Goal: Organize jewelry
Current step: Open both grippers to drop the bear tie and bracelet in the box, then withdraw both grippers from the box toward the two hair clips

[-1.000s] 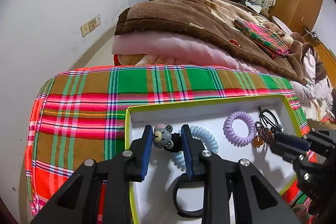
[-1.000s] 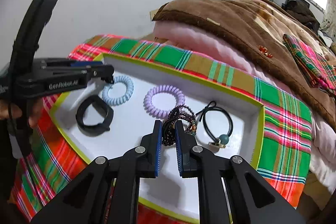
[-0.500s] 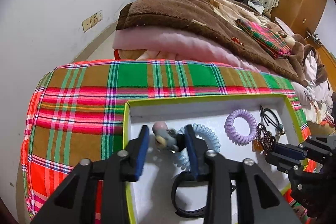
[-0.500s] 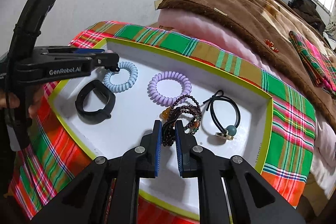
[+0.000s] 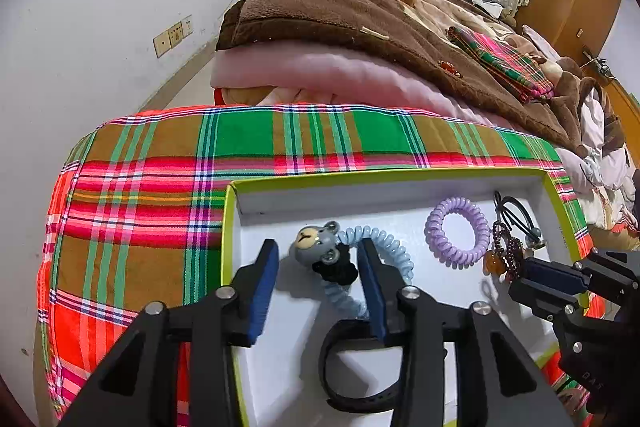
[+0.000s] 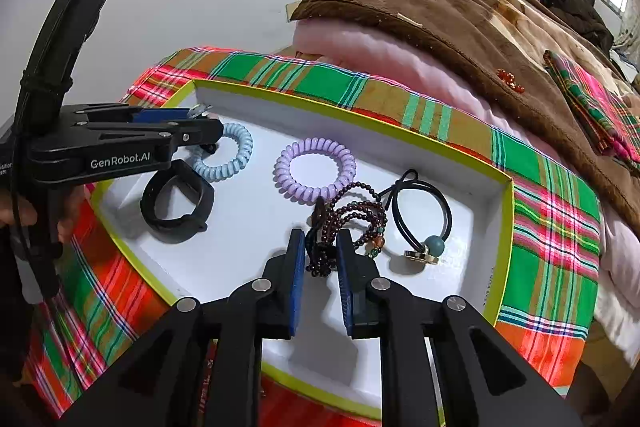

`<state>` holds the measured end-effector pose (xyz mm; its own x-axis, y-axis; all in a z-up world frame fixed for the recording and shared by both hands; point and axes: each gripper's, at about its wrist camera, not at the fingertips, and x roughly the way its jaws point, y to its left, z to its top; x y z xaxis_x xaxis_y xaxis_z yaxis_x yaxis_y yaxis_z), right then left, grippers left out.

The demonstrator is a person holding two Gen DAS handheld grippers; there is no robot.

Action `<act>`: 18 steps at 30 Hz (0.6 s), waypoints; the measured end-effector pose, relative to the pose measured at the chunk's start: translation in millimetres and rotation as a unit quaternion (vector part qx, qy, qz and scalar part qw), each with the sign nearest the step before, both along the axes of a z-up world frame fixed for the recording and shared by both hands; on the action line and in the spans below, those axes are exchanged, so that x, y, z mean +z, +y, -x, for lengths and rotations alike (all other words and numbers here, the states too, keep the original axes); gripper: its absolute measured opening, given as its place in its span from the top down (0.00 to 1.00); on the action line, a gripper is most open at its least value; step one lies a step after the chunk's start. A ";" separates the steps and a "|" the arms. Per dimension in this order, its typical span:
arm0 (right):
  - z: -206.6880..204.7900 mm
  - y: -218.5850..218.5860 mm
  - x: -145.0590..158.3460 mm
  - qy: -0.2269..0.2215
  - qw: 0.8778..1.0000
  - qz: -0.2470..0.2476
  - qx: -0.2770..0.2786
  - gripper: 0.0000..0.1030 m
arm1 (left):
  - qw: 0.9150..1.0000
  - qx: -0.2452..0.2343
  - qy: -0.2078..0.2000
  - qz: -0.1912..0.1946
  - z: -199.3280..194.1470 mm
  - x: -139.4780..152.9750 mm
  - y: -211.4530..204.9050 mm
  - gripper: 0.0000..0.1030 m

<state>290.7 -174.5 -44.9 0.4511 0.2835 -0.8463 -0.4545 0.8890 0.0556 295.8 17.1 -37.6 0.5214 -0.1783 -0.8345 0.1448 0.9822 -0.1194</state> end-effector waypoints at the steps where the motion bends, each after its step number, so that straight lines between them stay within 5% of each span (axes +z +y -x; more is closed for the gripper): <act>1: 0.4 -0.2 0.7 -0.001 1.000 -0.002 -0.001 0.82 | 1.000 0.000 -0.001 0.000 0.3 0.4 -0.2 0.53; 8: 4.8 -1.7 9.0 -0.009 1.000 -0.016 -0.009 0.70 | 1.000 0.006 -0.003 0.001 6.5 3.7 0.7 0.50; 18: 18.8 -6.5 24.5 -0.026 0.999 -0.034 -0.021 0.70 | 1.000 0.000 -0.019 0.010 24.9 21.9 -2.3 0.46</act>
